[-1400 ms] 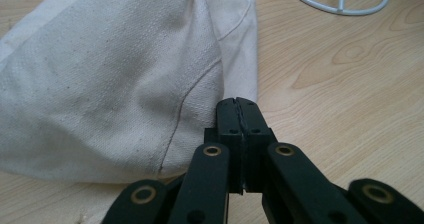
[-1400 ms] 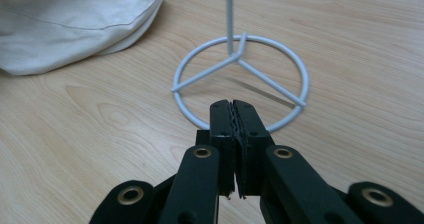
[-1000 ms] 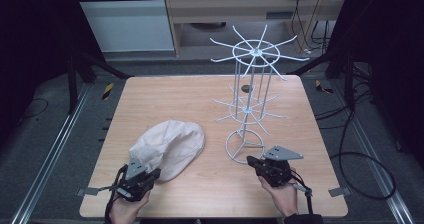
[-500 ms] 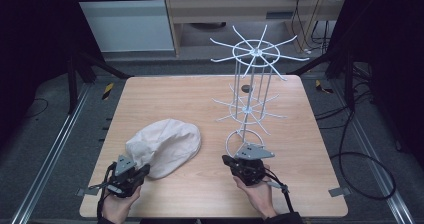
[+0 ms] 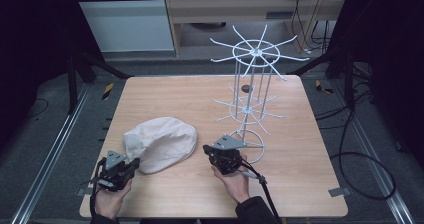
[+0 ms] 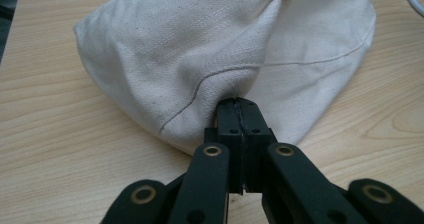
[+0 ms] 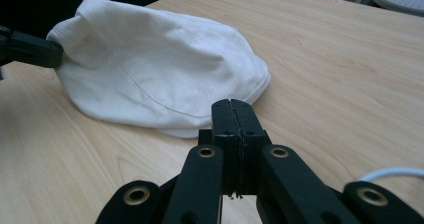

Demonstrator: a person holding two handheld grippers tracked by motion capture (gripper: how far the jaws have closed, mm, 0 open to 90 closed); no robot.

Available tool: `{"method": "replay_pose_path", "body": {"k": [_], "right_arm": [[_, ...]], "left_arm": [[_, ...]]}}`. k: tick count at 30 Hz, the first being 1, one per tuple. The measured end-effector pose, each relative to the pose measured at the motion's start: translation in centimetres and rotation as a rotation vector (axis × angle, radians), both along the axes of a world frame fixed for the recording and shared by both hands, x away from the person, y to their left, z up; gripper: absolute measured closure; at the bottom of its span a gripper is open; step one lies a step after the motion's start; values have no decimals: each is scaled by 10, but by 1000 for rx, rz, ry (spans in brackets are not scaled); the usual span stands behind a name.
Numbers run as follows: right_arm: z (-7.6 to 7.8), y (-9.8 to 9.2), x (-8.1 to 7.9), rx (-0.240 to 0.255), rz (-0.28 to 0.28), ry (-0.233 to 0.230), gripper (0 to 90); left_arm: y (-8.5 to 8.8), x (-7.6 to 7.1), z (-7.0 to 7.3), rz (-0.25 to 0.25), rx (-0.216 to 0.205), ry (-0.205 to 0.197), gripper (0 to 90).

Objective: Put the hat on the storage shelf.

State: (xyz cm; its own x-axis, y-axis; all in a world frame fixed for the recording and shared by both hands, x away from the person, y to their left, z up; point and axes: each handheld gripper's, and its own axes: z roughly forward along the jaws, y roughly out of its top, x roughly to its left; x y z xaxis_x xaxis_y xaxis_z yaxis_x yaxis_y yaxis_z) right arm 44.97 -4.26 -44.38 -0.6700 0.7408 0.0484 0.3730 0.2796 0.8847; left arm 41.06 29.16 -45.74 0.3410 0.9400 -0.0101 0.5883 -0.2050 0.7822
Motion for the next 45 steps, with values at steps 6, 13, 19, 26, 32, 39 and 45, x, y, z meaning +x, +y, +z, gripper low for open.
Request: {"method": "replay_pose_path", "body": {"k": [6, 13, 19, 26, 32, 39, 45], "right_arm": [[-2, 26, 16, -33, 8, -7, 900], [-7, 43, 37, -41, -4, -14, 900], [-10, 52, 51, -34, -9, -14, 882], [-16, 60, 64, -66, 10, 4, 659], [-31, 67, 77, -85, 9, 35, 492], [-39, 69, 80, -125, -18, 45, 634], [-37, 70, 77, -159, -15, 75, 899]], "left_arm": [[5, 6, -2, 24, 0, -4, 900], [9, 10, -3, 37, 6, -10, 900], [9, 9, -2, 40, 3, -17, 900], [9, 8, -2, 39, 8, -20, 899], [9, 9, -3, 37, 11, -13, 896], [10, 10, -4, 42, 11, -11, 895], [10, 10, -4, 42, 15, -9, 894]]}}
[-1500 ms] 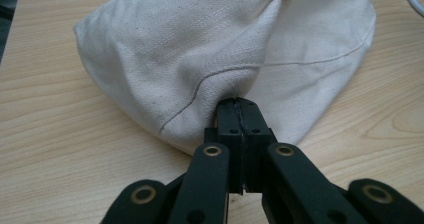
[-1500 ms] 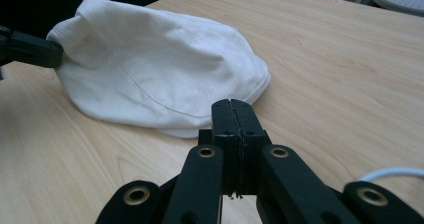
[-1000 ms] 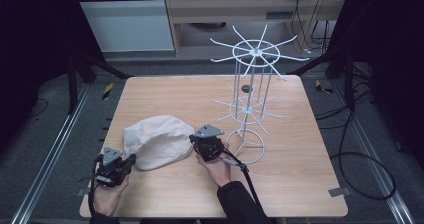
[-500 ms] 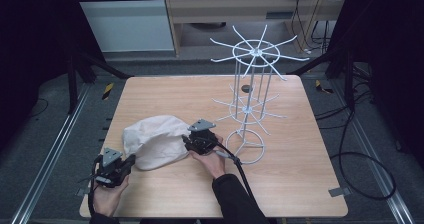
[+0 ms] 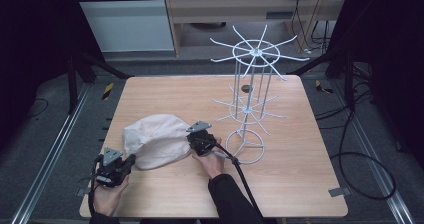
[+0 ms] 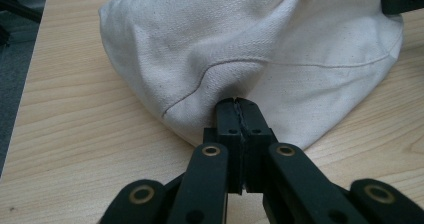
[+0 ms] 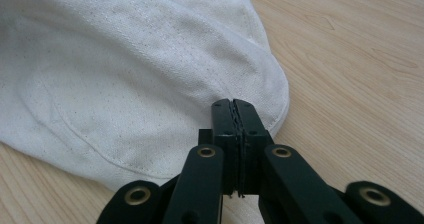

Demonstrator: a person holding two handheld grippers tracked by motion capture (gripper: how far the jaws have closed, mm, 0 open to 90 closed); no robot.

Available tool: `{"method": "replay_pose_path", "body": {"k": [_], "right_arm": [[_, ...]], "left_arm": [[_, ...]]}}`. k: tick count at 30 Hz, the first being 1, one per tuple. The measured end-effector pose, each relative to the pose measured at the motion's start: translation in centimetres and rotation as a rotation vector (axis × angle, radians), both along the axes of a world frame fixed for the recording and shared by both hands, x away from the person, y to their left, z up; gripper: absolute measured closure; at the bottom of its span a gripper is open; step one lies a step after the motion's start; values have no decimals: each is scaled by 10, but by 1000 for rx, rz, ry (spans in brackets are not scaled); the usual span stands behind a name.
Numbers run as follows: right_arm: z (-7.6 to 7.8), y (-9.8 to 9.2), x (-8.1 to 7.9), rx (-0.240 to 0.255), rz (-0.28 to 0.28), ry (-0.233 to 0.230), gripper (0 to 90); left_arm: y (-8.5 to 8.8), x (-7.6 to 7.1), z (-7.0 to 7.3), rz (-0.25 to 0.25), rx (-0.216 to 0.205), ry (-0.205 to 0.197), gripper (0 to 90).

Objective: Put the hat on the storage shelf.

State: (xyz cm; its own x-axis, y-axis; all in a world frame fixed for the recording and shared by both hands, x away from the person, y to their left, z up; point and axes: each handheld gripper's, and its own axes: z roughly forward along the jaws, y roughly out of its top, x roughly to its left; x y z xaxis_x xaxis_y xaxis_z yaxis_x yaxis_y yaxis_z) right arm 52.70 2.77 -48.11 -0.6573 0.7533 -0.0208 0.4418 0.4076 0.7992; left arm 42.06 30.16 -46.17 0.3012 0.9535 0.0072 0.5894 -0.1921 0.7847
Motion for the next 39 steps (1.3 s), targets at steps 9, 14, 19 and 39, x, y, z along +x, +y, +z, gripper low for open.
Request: {"method": "replay_pose_path", "body": {"k": [9, 14, 19, 39], "right_arm": [[9, -8, -9, 9, 78, 20, 900], [15, -17, -27, 6, 120, 40, 900], [16, -27, -48, 20, 151, 53, 900], [7, 2, -102, 88, 285, 95, 900]], "left_arm": [[1, -1, 1, 5, 2, -4, 885], [0, 3, -1, 10, 9, 6, 893], [-4, 11, -2, 4, 5, 13, 898], [-21, 55, -6, 0, 22, -20, 900]]}}
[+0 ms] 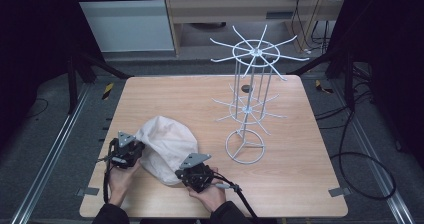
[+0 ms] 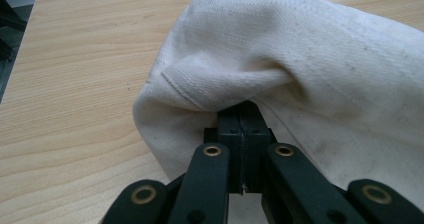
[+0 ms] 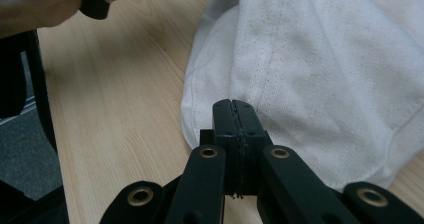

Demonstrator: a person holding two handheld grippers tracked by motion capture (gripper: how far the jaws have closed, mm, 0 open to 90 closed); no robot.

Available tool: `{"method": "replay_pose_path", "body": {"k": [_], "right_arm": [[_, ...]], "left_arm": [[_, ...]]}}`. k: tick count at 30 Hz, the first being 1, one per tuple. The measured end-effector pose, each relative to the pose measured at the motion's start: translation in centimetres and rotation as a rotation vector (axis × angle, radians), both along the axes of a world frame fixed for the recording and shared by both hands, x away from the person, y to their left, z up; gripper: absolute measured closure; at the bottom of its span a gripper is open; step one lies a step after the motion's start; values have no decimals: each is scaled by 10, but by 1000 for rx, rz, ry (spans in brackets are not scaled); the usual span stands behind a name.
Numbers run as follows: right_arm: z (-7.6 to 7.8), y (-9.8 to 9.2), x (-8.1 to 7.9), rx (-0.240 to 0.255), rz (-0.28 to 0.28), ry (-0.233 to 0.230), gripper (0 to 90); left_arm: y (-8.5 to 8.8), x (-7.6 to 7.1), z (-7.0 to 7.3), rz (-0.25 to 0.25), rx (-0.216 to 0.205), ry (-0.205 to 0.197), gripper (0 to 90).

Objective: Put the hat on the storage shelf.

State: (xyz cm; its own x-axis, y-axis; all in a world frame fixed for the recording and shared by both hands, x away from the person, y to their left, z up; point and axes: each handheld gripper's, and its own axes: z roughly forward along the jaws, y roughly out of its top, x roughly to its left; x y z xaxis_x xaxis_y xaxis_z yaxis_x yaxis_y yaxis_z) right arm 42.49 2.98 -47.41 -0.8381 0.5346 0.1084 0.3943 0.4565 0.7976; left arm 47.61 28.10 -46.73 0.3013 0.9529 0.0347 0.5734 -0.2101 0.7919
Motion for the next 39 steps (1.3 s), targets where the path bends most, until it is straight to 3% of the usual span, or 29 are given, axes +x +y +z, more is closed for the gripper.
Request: {"method": "replay_pose_path", "body": {"k": [6, 12, 13, 17, 18, 21, 23, 25, 30, 39], "right_arm": [[1, 5, 0, 20, 3, -1, 885], [14, -14, 2, 87, -30, -30, 853], [19, -24, 7, 102, -65, -45, 881], [19, -32, 19, 95, -128, -58, 900], [12, -35, 30, 68, -164, -50, 900], [3, -35, 40, 27, -190, -42, 900], [-1, -33, 42, 15, -198, -36, 900], [-8, -29, 44, -26, -196, -31, 900], [-12, -25, 40, -49, -166, -32, 900], [-14, -10, 23, 0, -80, 2, 900]], "left_arm": [[5, -6, 2, -8, -25, -4, 900], [9, -24, 7, -32, -53, -2, 900], [8, -33, 9, -43, -61, 3, 900], [3, -47, 5, -71, -35, 20, 900], [-2, -55, 1, -93, -13, 42, 900], [-10, -60, -4, -118, 8, 59, 900], [-14, -59, -6, -127, 23, 66, 900], [-22, -52, -10, -140, 41, 73, 900], [-28, -38, -12, -128, 66, 58, 900], [-14, -18, -12, -69, 5, 57, 900]]}}
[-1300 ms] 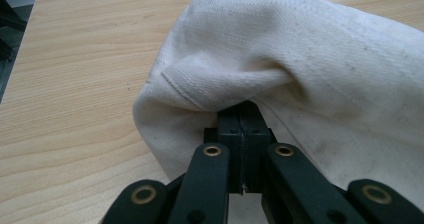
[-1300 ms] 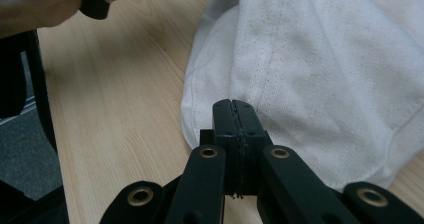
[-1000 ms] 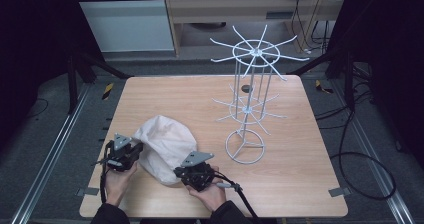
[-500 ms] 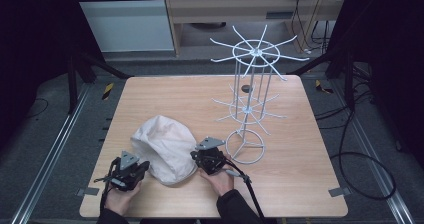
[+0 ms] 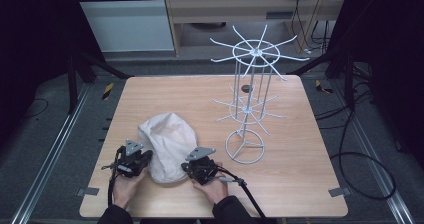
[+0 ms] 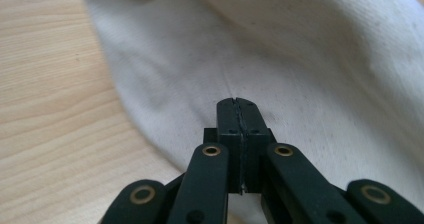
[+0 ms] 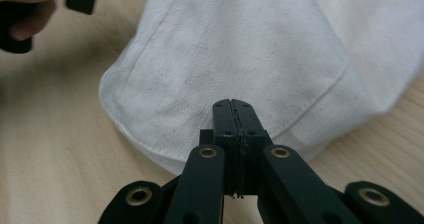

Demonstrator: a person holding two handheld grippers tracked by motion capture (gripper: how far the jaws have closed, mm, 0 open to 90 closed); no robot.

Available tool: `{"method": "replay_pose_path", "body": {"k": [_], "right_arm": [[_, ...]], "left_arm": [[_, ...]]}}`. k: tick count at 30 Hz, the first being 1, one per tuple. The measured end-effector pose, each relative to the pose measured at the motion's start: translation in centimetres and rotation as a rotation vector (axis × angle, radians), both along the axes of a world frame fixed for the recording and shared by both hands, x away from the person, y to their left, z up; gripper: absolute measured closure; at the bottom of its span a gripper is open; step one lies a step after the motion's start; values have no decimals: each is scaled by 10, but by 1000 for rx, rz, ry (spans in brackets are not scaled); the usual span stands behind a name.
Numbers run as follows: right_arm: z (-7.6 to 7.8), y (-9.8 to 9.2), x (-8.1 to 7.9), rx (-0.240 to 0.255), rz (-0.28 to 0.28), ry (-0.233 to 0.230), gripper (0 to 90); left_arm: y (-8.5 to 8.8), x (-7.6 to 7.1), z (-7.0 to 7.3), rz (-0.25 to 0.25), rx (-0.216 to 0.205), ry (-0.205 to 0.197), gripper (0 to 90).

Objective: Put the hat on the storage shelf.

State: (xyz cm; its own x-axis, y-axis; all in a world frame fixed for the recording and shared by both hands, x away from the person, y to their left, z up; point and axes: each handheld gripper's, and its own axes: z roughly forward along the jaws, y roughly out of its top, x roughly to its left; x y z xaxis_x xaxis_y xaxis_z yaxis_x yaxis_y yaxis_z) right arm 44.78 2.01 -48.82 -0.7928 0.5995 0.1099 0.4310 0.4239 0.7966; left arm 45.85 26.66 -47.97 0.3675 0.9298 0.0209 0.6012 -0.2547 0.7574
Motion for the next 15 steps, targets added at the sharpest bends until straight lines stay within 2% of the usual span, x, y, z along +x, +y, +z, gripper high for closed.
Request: {"method": "replay_pose_path", "body": {"k": [5, 6, 9, 12, 15], "right_arm": [[-2, 14, -8, 35, 30, 17, 900], [-3, 21, -10, 45, 34, 16, 900], [-4, 26, -11, 50, 26, 10, 900], [2, 20, -12, 73, 7, -13, 895], [9, 10, -12, 77, -16, -25, 883]], "left_arm": [[5, 4, 0, 20, 1, -8, 900], [9, 4, 1, 28, -11, -14, 900], [13, 4, 3, 40, -27, -21, 900], [21, -1, 12, 61, -71, -51, 899], [24, -3, 19, 63, -90, -67, 887]]}}
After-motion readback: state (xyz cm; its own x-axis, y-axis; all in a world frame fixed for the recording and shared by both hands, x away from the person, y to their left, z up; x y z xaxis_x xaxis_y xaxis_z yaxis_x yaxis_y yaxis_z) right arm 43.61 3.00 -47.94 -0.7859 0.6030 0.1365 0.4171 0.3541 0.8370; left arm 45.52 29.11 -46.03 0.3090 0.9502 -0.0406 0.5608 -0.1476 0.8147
